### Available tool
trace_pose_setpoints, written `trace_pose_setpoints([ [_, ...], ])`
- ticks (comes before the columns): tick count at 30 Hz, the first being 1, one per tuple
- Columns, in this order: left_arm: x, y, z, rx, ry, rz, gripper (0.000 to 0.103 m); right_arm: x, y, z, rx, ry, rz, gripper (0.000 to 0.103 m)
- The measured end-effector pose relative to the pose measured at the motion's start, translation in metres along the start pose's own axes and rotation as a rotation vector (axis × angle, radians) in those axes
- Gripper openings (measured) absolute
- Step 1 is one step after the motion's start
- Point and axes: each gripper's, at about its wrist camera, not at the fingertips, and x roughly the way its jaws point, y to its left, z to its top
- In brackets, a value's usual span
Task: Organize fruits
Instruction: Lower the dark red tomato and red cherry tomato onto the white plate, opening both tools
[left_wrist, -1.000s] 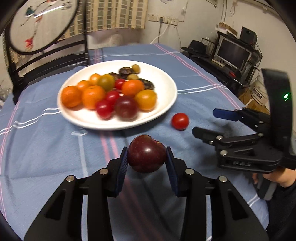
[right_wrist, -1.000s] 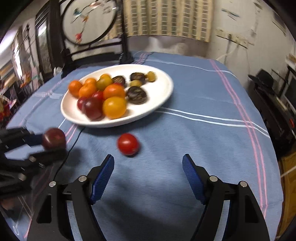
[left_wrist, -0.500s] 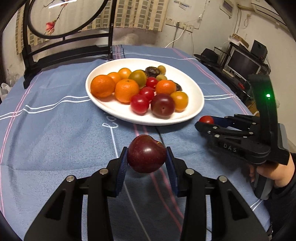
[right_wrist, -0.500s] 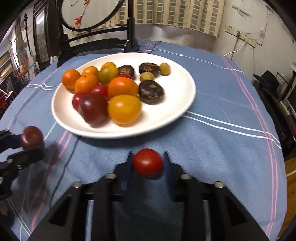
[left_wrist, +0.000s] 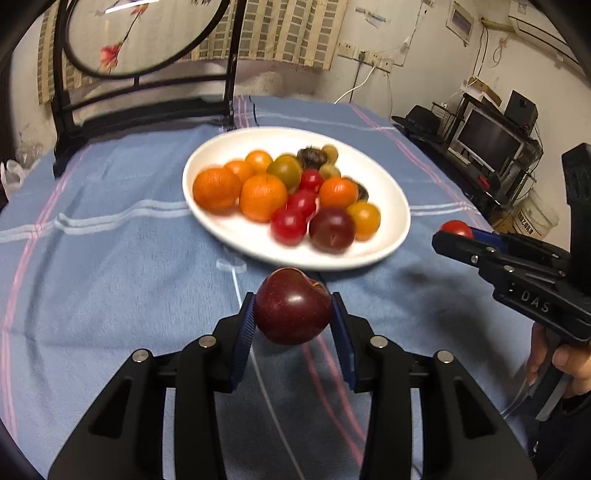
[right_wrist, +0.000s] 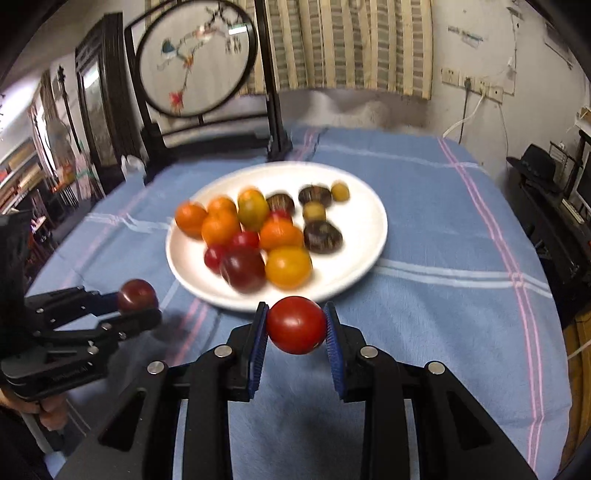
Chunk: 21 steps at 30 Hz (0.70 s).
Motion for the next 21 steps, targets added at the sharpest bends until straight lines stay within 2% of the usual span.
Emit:
trace_pose_setpoints([
  [3, -0.002, -0.005, 0.027, 0.017, -0.016, 0.025, 0.039, 0.005, 0.004, 0.016, -0.017, -0.021, 0.003, 0.03],
  [8, 0.015, -0.008, 0.073, -0.004, -0.039, 0.074, 0.039, 0.036, 0.008, 0.044, -0.028, -0.017, -0.02, 0.03],
  [12, 0.041, -0.005, 0.094, -0.042, -0.018, 0.103, 0.039, 0.064, 0.004, 0.057, -0.019, -0.002, -0.06, 0.03],
  [17, 0.068, -0.002, 0.108, -0.063, -0.004, 0.134, 0.039, 0.09, -0.007, 0.069, 0.022, 0.005, -0.072, 0.031],
  [18, 0.073, -0.001, 0.11, -0.07, -0.001, 0.139, 0.039, 0.093, -0.01, 0.07, 0.035, 0.002, -0.073, 0.033],
  [20, 0.08, 0.002, 0.111, -0.091, 0.002, 0.147, 0.039, 0.101, -0.017, 0.071, 0.069, 0.005, -0.067, 0.047],
  [21, 0.082, 0.004, 0.111, -0.11, 0.003, 0.142, 0.043, 0.102, -0.021, 0.07, 0.085, 0.004, -0.067, 0.048],
])
